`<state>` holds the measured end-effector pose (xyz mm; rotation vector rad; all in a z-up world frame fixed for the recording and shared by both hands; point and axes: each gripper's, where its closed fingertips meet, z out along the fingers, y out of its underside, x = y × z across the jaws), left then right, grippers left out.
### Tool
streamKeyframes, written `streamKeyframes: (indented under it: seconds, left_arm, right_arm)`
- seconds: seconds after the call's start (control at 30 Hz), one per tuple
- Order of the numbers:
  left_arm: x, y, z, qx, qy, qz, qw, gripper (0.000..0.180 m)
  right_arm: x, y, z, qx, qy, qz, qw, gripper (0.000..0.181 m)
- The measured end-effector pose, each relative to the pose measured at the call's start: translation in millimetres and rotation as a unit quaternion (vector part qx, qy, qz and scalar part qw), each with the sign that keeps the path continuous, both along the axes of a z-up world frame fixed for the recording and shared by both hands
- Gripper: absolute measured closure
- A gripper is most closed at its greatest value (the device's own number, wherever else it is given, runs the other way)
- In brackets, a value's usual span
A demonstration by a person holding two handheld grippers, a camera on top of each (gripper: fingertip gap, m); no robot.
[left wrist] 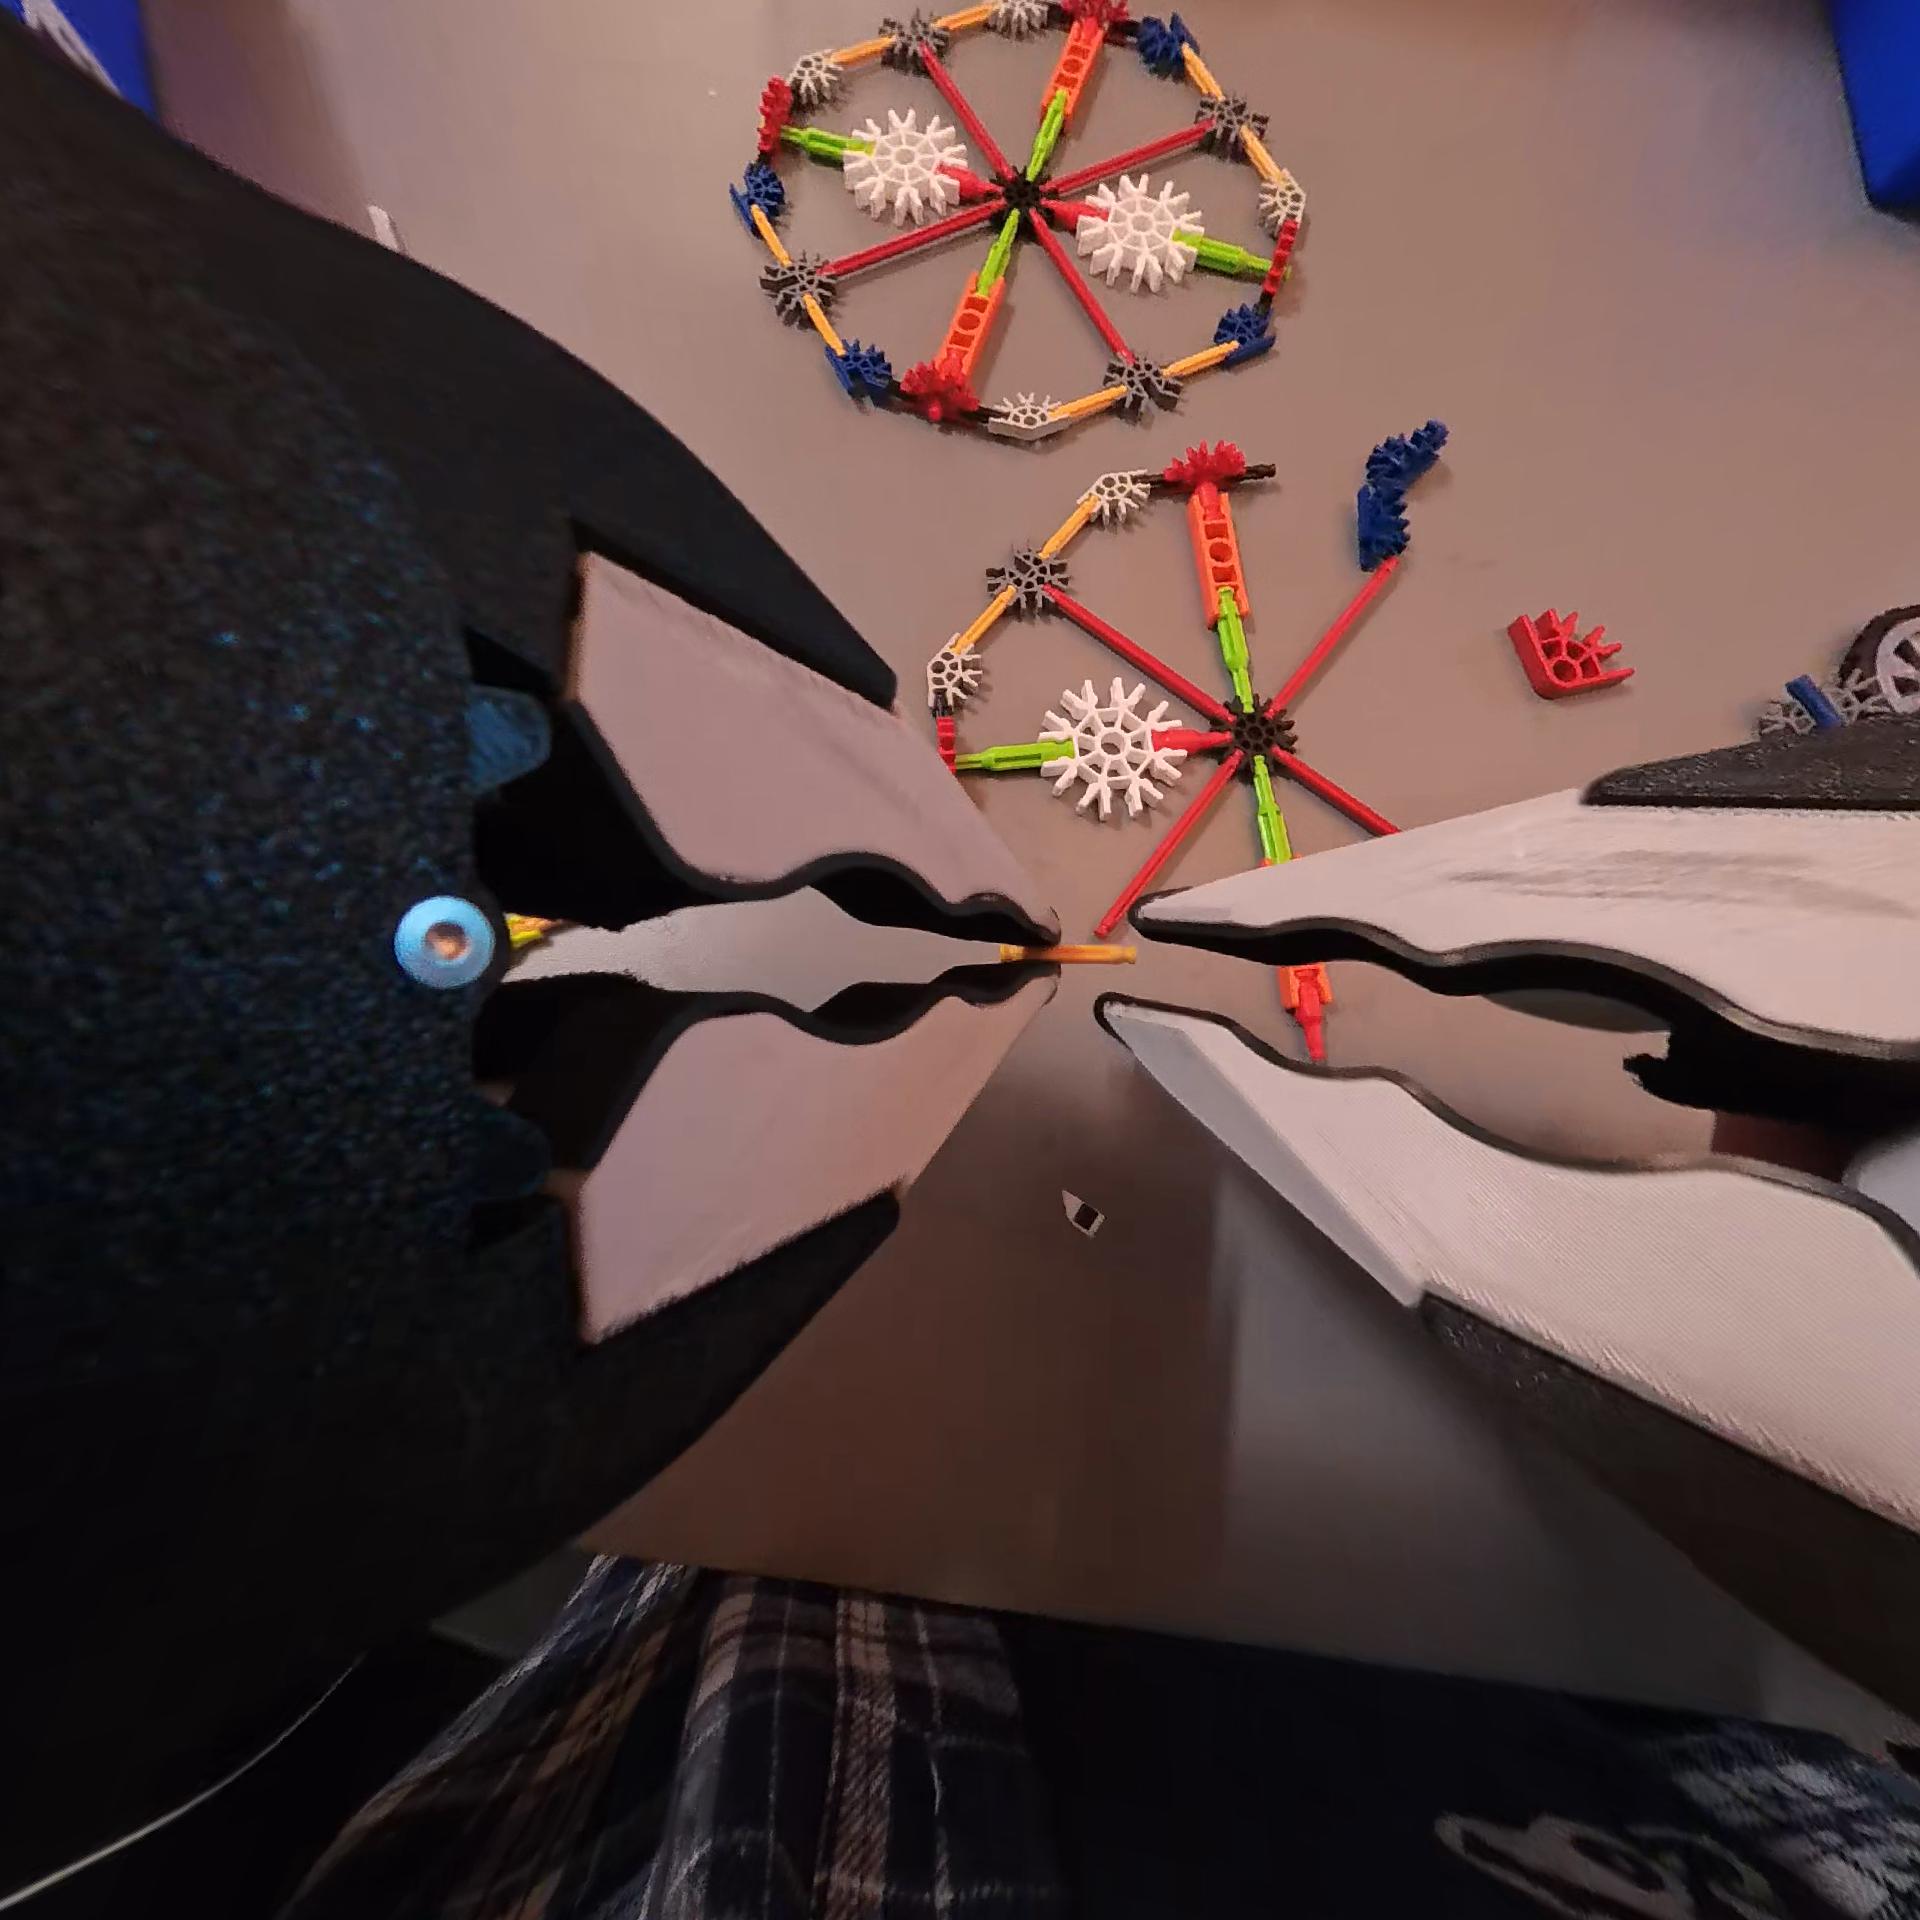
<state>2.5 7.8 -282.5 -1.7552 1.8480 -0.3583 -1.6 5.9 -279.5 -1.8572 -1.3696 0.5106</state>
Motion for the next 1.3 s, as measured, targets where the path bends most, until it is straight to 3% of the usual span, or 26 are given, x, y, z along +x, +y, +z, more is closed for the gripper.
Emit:
streamKeyframes:
  seconds: [0.4, 0.53, 0.8, 1.3]
  left_arm:
    - [-1.9, -0.6, -6.6, 0.010, 0.006, -0.039, 0.999, 0.179]
    - [-0.9, 15.7, -5.4, 0.014, -0.024, -0.002, 1.000, 0.180]
    - [-24.4, 29.4, -23.7, 0.008, -0.005, 0.035, 0.999, 0.180]
    - [-23.4, 28.6, -40.4, 0.002, 0.004, 0.016, 1.000, 0.180]
  right_arm:
    - [-8.4, 0.8, -19.0, -0.012, -0.034, -0.010, 0.999, 0.179]
    - [-6.4, 12.8, -26.0, -0.043, -0.015, -0.058, 0.997, 0.180]
    - [-4.3, 19.7, -45.0, -0.098, 0.002, -0.114, 0.989, 0.180]
    - [-3.3, 27.4, -49.7, -0.102, -0.005, -0.144, 0.984, 0.179]
